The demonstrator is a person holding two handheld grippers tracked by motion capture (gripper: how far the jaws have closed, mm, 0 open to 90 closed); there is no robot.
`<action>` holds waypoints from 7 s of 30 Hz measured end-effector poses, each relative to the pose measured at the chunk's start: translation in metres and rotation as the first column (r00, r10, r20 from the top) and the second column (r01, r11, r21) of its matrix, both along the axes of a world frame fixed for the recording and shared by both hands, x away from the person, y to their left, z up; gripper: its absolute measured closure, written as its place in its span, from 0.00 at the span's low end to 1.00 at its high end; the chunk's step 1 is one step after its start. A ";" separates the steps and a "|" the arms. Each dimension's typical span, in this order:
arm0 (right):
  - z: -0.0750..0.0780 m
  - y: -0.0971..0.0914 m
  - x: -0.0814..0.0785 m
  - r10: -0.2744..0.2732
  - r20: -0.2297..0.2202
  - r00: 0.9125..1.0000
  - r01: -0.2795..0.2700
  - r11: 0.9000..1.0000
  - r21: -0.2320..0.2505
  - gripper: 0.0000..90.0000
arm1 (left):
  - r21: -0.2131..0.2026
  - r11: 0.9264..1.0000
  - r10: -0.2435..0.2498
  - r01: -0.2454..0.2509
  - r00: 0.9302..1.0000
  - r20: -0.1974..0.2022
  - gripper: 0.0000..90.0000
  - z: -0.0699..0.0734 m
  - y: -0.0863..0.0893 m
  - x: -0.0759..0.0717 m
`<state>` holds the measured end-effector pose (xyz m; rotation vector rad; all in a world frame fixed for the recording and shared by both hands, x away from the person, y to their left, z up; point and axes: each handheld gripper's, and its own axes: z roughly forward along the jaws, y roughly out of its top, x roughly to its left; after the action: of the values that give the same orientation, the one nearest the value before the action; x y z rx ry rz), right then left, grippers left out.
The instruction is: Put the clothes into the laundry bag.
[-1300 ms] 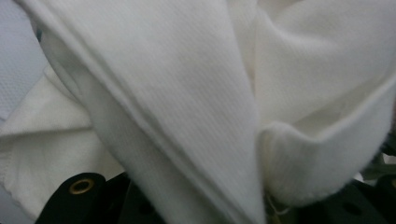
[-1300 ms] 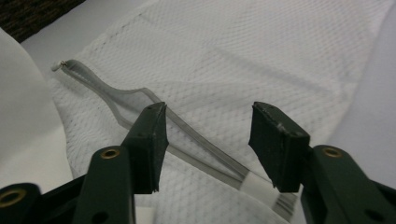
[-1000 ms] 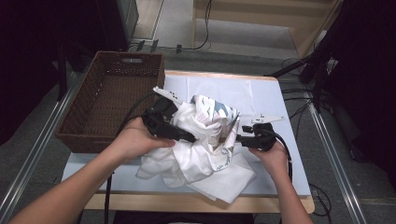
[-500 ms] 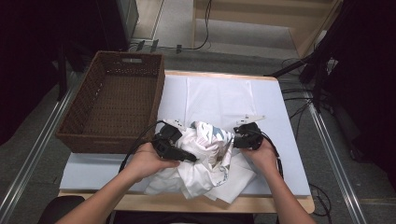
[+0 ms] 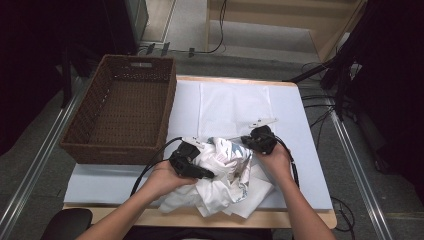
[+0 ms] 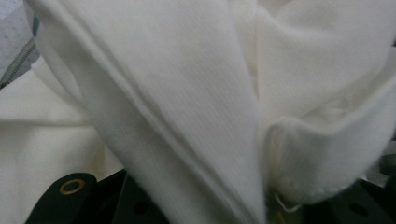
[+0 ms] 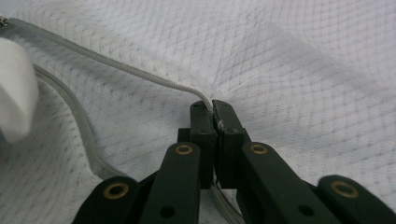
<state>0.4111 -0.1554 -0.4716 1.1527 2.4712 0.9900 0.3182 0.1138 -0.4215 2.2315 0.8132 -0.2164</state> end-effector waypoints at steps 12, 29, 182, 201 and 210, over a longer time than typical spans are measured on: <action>0.028 -0.009 0.004 -0.060 -0.013 0.998 0.062 0.989 0.134 1.00 | 0.011 1.000 -0.008 0.007 0.999 0.031 0.68 -0.002 -0.002 -0.004; 0.081 -0.001 -0.005 -0.067 0.084 0.994 0.052 0.983 0.175 1.00 | -0.022 1.000 0.000 0.002 0.995 0.095 0.74 0.035 -0.006 -0.001; 0.116 0.005 -0.038 0.034 0.118 0.992 -0.058 0.977 0.207 1.00 | 0.022 0.998 0.051 -0.060 0.954 0.295 0.82 0.038 -0.051 0.023; 0.105 0.003 -0.036 0.069 0.075 0.995 -0.082 0.980 0.181 1.00 | 0.043 0.955 0.283 -0.294 0.944 0.171 0.83 0.000 -0.052 0.104; 0.102 -0.004 -0.034 0.032 0.075 0.997 -0.045 0.981 0.189 1.00 | 0.025 0.986 0.158 -0.164 0.972 0.175 0.53 0.037 -0.039 0.073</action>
<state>0.3775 -0.1598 -0.3695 1.1060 2.3935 1.2795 0.3916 0.0748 -0.3848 2.1720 0.9047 0.0701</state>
